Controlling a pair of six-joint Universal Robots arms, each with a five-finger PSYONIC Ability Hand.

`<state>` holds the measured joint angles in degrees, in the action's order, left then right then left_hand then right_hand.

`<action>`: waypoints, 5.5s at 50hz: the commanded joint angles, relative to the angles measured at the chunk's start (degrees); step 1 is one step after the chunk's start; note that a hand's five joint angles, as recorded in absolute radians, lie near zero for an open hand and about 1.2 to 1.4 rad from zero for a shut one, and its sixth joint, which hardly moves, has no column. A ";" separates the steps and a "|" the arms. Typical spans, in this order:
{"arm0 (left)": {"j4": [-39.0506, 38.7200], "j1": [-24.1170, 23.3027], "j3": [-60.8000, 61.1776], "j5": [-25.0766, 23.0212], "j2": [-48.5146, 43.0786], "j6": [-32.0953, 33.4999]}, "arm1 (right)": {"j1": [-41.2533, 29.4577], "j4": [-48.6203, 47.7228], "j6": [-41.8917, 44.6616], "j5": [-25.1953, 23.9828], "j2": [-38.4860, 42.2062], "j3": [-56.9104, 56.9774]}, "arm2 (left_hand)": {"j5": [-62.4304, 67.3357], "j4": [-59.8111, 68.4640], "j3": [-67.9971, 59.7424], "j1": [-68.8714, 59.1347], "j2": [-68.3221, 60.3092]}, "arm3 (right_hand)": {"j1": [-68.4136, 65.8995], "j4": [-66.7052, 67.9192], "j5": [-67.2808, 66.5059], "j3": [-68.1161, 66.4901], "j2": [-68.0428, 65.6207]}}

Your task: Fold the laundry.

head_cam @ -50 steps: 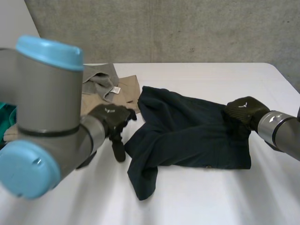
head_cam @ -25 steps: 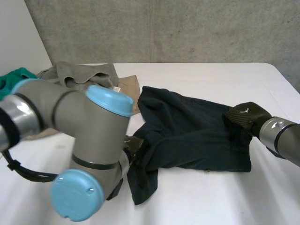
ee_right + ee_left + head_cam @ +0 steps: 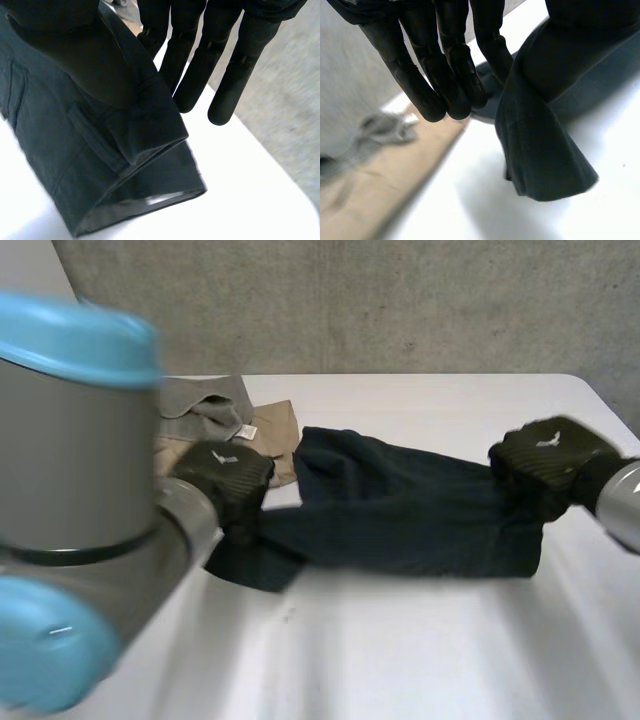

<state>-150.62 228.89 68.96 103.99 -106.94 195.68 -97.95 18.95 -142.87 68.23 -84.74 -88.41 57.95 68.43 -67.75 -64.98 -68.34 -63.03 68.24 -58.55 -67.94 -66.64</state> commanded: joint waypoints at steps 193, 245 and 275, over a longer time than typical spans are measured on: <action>-6.08 5.52 -44.21 1.10 -48.74 39.78 | 3.74 9.00 16.84 -1.26 8.37 -11.52 | 12.05 11.57 -12.25 -15.02 -11.66 | -16.97 11.76 -11.45 -12.06 -13.36; 1.12 -3.10 20.16 -9.68 -0.72 -8.74 | -0.66 -9.72 -15.68 6.83 9.60 -9.15 | -57.95 -58.43 57.75 54.98 58.34 | -16.97 11.76 -11.45 -12.06 -13.36; 2.37 -3.64 5.70 -0.03 -11.61 15.25 | 4.89 15.70 20.48 -2.13 9.06 -9.78 | 12.05 11.57 -12.25 -15.02 -11.66 | -16.97 11.76 -11.45 -12.06 -13.36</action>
<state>-143.45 222.20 84.95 99.73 -114.84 209.67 -90.40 40.25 -110.87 65.33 -79.25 -104.55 57.44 68.43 -67.90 -65.90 -68.42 -63.03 68.50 -58.58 -68.63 -66.99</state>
